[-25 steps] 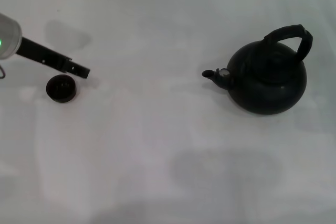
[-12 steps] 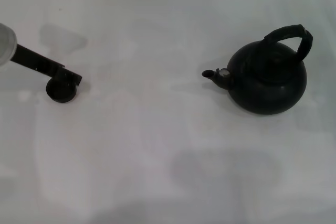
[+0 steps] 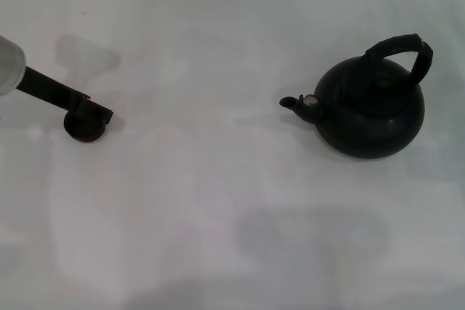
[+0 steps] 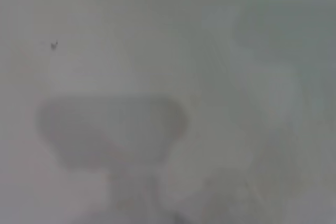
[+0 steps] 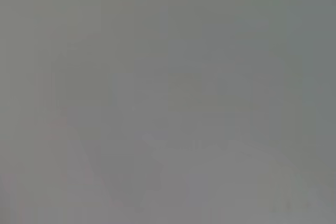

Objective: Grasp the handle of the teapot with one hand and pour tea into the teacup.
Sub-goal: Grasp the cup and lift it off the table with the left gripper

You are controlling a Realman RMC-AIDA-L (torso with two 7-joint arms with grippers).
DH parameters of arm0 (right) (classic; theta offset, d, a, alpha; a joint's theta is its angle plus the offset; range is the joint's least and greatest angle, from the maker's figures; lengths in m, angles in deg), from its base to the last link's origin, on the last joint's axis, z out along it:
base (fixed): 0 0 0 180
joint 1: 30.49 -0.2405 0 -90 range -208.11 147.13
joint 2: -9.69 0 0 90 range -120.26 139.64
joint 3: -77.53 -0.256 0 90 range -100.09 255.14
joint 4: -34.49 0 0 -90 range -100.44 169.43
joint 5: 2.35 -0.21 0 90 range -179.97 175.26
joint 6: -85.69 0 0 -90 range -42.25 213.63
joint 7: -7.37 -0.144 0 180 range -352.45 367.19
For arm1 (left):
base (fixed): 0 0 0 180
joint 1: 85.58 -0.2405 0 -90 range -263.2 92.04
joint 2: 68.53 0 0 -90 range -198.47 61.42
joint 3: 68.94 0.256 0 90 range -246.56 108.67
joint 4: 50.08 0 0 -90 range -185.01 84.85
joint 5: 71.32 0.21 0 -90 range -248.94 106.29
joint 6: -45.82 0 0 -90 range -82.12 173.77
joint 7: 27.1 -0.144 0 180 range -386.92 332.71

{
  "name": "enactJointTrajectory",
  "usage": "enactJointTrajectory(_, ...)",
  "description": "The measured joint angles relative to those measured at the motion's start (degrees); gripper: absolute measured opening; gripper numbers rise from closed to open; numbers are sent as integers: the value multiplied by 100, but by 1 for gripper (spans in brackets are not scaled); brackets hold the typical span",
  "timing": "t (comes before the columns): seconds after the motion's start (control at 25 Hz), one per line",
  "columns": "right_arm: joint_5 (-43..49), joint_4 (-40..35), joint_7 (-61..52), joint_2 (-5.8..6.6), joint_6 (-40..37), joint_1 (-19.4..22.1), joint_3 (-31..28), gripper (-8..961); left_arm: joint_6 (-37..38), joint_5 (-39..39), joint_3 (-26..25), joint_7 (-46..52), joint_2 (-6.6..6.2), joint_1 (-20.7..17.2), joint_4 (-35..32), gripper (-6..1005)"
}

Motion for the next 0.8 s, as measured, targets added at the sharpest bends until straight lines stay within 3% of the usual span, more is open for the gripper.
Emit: enactJointTrajectory(0.8,-62,13,0,0,-1,0,-7,872,0,209,125,21,-3,152,350,848)
